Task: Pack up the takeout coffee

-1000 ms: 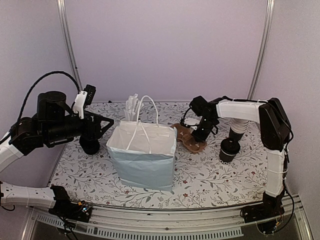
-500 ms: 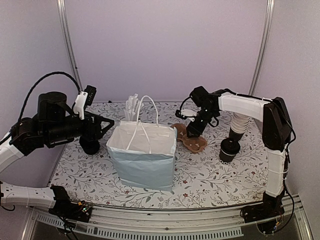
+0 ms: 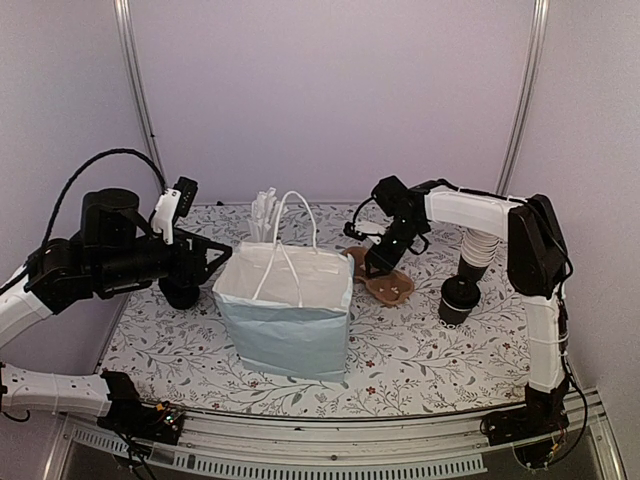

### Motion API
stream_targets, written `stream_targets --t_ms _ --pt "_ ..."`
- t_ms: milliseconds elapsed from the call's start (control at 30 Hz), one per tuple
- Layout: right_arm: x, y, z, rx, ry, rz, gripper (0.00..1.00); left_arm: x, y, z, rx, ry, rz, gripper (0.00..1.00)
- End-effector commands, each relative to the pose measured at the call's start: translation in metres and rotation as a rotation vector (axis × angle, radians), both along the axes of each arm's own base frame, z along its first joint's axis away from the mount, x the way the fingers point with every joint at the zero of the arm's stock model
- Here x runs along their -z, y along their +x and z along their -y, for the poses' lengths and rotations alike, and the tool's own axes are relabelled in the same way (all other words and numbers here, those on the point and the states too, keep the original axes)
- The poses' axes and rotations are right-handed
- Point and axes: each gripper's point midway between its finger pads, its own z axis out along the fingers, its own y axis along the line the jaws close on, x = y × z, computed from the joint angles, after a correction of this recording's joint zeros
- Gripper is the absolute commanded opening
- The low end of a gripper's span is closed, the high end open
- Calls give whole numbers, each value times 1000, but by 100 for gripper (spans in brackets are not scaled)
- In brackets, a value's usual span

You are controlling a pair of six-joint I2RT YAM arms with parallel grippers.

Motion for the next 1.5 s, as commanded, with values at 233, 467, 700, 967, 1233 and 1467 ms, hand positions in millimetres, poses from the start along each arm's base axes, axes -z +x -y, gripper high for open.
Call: stream_targets --t_ms 233,467,700,967,1233,1467 --pt "18 2 7 52 -22 -64 49 6 1 2 1 -4 2 63" --pt "25 2 7 61 -29 -80 49 8 2 4 3 -3 0 63" --pt "30 5 8 86 -41 -82 47 8 2 4 4 -5 -1 63" --pt "27 11 8 113 -44 -69 36 6 2 3 0 -9 4 63" --pt "-11 10 10 115 -6 -8 31 -3 2 3 9 6 20 63" --pt "-82 7 28 113 69 114 31 -18 -4 16 127 81 51 66"
